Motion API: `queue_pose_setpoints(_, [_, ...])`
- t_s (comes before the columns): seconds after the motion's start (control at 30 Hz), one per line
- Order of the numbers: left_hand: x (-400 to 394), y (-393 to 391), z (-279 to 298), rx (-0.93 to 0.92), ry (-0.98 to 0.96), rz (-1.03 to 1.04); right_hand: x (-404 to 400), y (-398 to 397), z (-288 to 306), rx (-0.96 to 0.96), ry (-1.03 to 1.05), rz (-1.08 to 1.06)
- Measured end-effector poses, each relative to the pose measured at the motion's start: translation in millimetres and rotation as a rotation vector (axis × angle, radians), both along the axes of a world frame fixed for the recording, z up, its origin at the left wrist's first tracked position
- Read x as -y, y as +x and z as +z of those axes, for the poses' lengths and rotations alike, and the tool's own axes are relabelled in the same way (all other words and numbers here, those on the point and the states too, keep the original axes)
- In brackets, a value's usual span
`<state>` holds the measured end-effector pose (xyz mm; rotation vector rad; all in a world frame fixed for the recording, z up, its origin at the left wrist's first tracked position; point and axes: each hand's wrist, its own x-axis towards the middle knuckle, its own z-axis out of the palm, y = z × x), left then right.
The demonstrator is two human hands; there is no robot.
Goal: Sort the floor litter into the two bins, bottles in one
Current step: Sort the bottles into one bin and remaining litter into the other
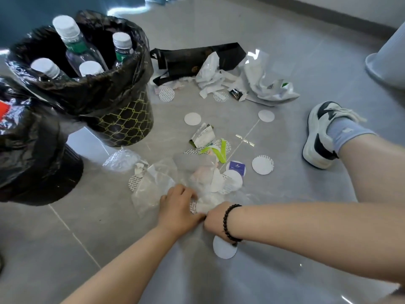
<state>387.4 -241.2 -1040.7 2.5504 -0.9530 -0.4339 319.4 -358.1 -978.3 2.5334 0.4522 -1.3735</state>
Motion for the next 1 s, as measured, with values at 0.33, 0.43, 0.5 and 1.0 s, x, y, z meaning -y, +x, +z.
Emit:
queue_pose_setpoints(0.33, [13, 4, 8, -0.271, 0.004, 0.018, 46, -38, 21, 0.345, 0.500, -0.645])
queue_pose_setpoints(0.43, [16, 1, 14, -0.282, 0.017, 0.135, 54, -38, 20, 0.600, 0.650, -0.912])
queue_pose_setpoints(0.5, [18, 0, 18, -0.253, 0.021, 0.198, 58, -31, 15, 0.648, 0.614, -0.983])
queue_pose_setpoints(1.0, [17, -29, 21, -0.395, -0.147, 0.342, 87, -19, 7, 0.669, 0.474, -1.396])
